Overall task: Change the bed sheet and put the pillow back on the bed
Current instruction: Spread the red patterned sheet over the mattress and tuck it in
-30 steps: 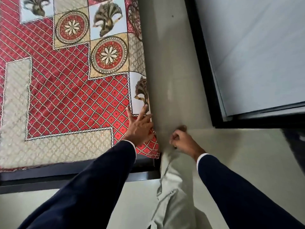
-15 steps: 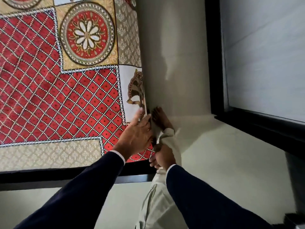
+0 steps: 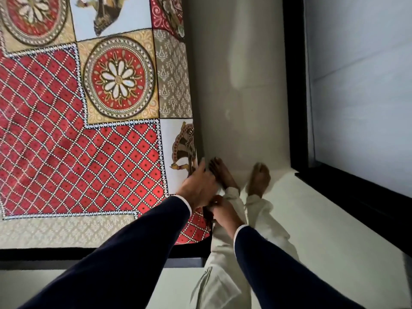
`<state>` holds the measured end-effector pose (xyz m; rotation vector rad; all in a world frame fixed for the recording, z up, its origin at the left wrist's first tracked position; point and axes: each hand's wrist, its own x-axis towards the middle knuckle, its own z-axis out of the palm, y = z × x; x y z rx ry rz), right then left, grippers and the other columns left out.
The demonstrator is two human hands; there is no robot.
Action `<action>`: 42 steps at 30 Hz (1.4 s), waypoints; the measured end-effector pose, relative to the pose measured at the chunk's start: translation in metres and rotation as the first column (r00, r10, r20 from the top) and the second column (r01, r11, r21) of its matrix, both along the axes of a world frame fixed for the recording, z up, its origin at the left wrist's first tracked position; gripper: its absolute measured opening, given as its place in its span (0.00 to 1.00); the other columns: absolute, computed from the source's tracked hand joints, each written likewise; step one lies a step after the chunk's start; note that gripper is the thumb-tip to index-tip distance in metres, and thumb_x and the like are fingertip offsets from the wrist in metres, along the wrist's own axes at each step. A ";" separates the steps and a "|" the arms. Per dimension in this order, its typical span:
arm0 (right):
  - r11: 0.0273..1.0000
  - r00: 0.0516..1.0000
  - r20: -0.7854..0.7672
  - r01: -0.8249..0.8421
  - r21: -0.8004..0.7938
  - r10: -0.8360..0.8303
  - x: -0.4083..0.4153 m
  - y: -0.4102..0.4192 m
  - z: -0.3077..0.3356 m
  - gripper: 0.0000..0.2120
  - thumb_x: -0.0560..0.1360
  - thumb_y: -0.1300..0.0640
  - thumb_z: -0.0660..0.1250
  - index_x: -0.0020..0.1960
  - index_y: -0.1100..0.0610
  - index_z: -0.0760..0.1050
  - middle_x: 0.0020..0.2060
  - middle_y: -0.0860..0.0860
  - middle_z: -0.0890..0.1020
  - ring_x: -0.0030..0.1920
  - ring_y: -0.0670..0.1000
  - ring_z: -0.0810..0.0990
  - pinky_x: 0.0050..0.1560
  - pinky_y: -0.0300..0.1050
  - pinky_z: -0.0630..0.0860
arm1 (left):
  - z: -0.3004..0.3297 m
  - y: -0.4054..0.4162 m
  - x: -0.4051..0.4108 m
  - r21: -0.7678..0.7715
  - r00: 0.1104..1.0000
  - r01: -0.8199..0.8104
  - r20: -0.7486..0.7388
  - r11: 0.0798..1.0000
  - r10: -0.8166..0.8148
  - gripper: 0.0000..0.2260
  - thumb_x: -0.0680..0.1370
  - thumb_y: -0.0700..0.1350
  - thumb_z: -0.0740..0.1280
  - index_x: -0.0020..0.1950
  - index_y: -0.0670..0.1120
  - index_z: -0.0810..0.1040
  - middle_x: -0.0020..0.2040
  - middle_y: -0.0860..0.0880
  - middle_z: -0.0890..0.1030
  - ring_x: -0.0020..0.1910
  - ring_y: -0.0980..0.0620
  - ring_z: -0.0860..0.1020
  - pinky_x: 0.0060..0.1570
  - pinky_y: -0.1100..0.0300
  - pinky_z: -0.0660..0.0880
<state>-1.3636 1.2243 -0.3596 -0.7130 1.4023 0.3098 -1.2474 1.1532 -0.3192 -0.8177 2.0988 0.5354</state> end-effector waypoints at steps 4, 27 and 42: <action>0.968 0.957 0.154 0.251 -0.002 -0.248 0.026 -0.090 0.018 0.11 0.84 0.58 0.58 0.63 0.56 0.75 0.56 0.52 0.82 0.53 0.50 0.77 0.50 0.43 0.79 | 0.018 -0.047 0.043 -0.341 0.948 -0.292 -0.224 0.893 0.225 0.21 0.80 0.52 0.60 0.71 0.48 0.73 0.77 0.44 0.66 0.77 0.41 0.62 0.73 0.27 0.47; 0.914 0.997 -0.071 -0.035 -0.405 0.007 0.133 -0.327 0.027 0.15 0.80 0.46 0.67 0.61 0.55 0.79 0.56 0.55 0.83 0.56 0.57 0.81 0.56 0.49 0.78 | 0.025 -0.186 0.179 -0.364 0.557 -0.829 -0.472 0.425 0.683 0.30 0.81 0.63 0.56 0.82 0.59 0.53 0.83 0.51 0.42 0.81 0.40 0.40 0.69 0.24 0.53; 0.904 0.863 0.382 0.406 -0.136 -0.331 0.235 -0.645 0.031 0.35 0.76 0.41 0.69 0.77 0.55 0.62 0.74 0.52 0.69 0.73 0.55 0.68 0.71 0.54 0.68 | 0.025 -0.513 0.261 -0.364 0.551 -0.828 -0.388 0.427 0.739 0.36 0.77 0.65 0.63 0.80 0.62 0.50 0.83 0.50 0.40 0.80 0.37 0.41 0.70 0.23 0.52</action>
